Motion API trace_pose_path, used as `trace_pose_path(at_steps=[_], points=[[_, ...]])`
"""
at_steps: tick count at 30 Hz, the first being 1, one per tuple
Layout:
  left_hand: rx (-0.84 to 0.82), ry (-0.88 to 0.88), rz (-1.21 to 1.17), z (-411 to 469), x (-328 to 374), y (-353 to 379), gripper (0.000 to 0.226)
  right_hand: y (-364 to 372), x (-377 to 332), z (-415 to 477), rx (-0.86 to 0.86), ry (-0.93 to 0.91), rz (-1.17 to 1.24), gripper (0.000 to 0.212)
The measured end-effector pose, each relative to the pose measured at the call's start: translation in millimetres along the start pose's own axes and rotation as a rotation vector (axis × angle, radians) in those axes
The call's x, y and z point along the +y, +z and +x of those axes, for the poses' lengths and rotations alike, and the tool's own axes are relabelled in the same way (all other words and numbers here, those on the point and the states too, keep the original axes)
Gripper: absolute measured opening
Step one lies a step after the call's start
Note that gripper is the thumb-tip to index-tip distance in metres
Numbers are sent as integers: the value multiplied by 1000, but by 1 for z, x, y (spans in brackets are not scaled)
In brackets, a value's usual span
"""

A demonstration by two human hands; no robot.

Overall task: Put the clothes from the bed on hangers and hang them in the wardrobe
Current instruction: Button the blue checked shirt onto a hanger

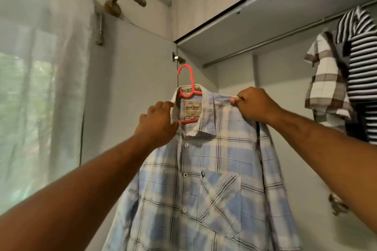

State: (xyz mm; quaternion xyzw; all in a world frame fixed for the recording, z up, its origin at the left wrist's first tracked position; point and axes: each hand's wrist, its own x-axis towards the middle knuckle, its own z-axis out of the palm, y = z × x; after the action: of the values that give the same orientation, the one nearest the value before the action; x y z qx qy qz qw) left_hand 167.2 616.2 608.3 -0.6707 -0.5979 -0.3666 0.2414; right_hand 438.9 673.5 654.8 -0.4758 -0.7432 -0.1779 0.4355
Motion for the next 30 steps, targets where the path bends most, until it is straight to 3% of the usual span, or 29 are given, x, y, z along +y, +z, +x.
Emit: trace_pose_path(at_steps=[4, 13, 18, 30], points=[[27, 63, 39, 56, 4, 43, 54, 4, 36, 55, 70, 83, -22, 44], [68, 189, -111, 189, 58, 152, 58, -13, 137, 147, 276, 249, -191, 32], [121, 334, -194, 259, 99, 213, 59, -14, 183, 184, 373, 349, -353, 38], [187, 567, -475, 393, 166, 324, 57, -44, 218, 256, 582, 441, -837, 32]])
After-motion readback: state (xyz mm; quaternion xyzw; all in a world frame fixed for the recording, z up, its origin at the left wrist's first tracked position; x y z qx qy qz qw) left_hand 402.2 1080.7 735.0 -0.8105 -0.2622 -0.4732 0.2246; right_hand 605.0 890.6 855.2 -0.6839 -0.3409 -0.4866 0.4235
